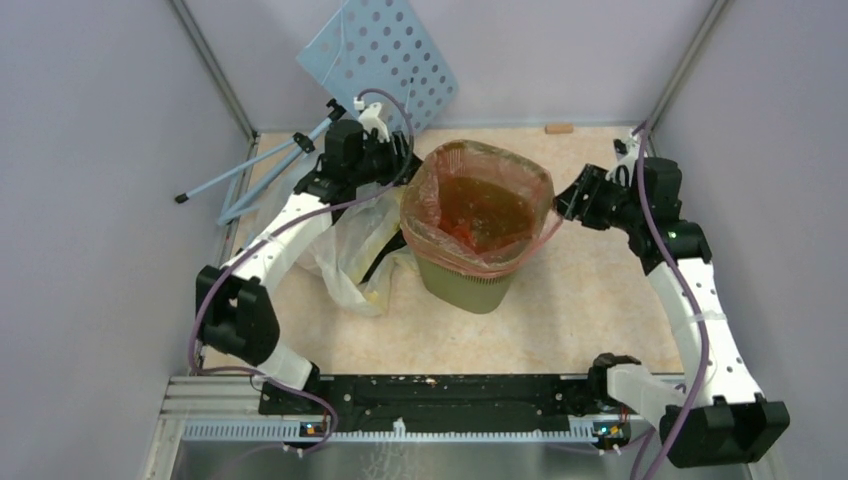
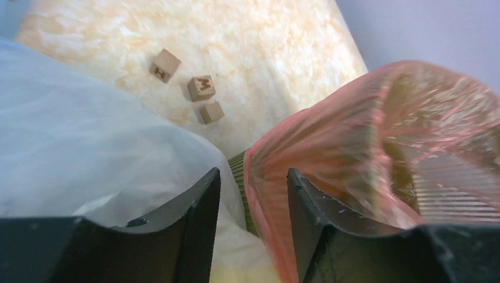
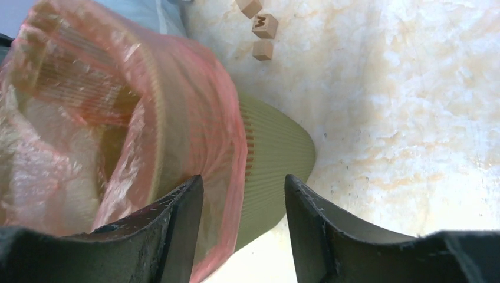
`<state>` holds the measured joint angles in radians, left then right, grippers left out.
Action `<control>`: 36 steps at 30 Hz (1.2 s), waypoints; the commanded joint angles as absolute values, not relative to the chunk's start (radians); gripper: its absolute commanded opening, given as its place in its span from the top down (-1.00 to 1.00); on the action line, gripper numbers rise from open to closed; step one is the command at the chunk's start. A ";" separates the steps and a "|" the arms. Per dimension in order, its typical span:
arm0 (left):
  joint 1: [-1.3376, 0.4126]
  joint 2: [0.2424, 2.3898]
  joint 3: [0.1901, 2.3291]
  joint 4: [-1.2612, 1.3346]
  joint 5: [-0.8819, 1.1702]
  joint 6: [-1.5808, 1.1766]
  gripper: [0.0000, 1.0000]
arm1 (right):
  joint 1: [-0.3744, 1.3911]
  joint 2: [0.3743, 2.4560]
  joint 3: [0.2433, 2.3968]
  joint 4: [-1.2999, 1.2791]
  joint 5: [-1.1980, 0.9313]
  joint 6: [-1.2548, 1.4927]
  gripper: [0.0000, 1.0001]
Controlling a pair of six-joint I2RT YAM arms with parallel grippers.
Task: Put the trash bags into the trash bin
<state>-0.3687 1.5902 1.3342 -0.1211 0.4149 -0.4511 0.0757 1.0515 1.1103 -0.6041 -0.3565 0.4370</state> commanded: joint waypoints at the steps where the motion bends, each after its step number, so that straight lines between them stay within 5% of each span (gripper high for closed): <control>1: -0.342 1.457 1.298 -0.144 0.313 -0.468 -0.10 | 0.080 0.923 1.070 -0.649 -0.353 0.463 -0.08; 7: -0.309 1.314 1.193 -0.224 0.291 -0.487 -0.37 | 0.080 0.749 0.939 -0.638 -0.249 0.553 -0.37; 19: -0.285 1.014 0.987 -0.326 0.372 -0.565 -0.35 | 0.080 0.557 0.790 -0.572 -0.438 0.665 -0.34; 31: -0.284 0.935 0.852 -0.270 0.598 -0.710 -0.34 | 0.080 0.594 0.685 -0.330 -0.661 0.801 -0.24; 36: -0.284 0.938 0.835 -0.241 0.650 -0.728 -0.35 | 0.080 0.617 0.653 -0.269 -0.675 0.826 -0.01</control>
<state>-0.2890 0.9466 0.8478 -0.3141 0.5724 -0.6930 0.0757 0.6010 0.6682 -0.3794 -0.6346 0.7891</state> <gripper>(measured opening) 0.674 0.562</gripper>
